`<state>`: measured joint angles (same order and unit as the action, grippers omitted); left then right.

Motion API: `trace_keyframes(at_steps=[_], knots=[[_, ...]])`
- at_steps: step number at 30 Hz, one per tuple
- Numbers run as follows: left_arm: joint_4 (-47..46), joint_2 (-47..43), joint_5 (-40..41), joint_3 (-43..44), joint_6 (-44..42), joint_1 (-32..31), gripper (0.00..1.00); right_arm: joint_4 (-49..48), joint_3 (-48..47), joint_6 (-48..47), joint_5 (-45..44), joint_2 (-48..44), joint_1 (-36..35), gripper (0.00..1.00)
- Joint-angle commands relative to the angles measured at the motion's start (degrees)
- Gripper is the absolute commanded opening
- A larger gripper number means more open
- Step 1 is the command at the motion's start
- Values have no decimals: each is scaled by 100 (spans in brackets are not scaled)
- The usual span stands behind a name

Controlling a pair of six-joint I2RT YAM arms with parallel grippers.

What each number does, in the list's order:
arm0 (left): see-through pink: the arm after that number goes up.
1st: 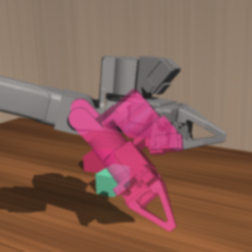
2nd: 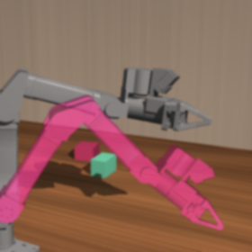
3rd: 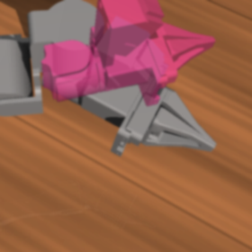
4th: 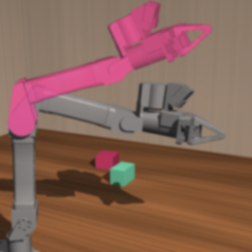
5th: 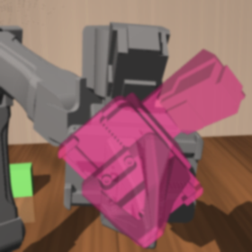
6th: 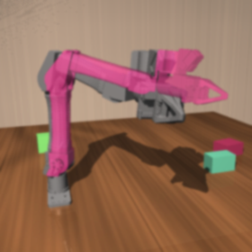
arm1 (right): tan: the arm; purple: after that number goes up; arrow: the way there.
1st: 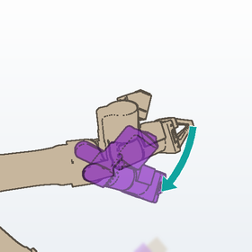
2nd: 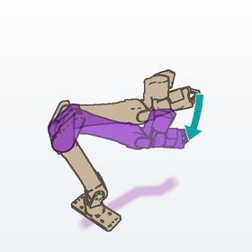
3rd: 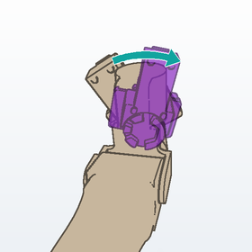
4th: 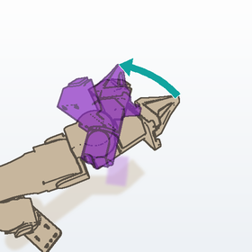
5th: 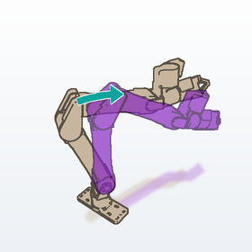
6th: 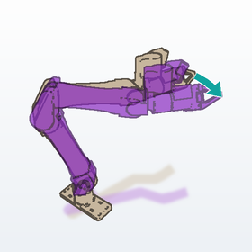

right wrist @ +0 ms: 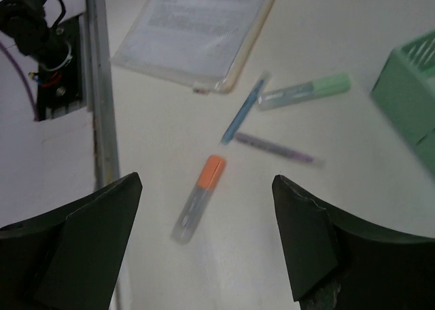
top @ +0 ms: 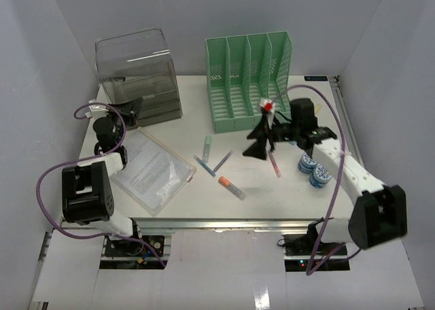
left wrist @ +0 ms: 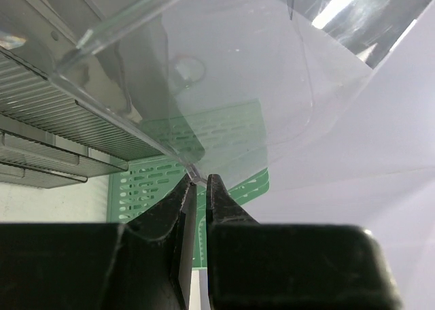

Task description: Organize the desk

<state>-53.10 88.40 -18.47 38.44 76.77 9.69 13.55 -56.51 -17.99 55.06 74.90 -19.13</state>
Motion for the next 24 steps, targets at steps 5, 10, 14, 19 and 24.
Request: trace_keyframes(at_steps=[5, 10, 14, 19, 24], knots=[[22, -585, -238, -61, -73, 29, 0, 115, -4497, 2179, -880, 3268, -1201, 93], [38, -629, -257, 10, 111, 43, 0, -829, -5682, 2657, -282, 4427, -1357, 90], [138, -719, -284, 74, 119, 50, 0, -2546, -5835, 3646, 63, 4899, -1354, 90], [158, -815, -297, 124, 144, 50, 0, -4117, -6014, 4675, -124, 5481, -1384, 91], [216, -924, -338, 111, 147, 50, 0, -4764, -6211, 5202, -500, 5829, -1441, 92]])
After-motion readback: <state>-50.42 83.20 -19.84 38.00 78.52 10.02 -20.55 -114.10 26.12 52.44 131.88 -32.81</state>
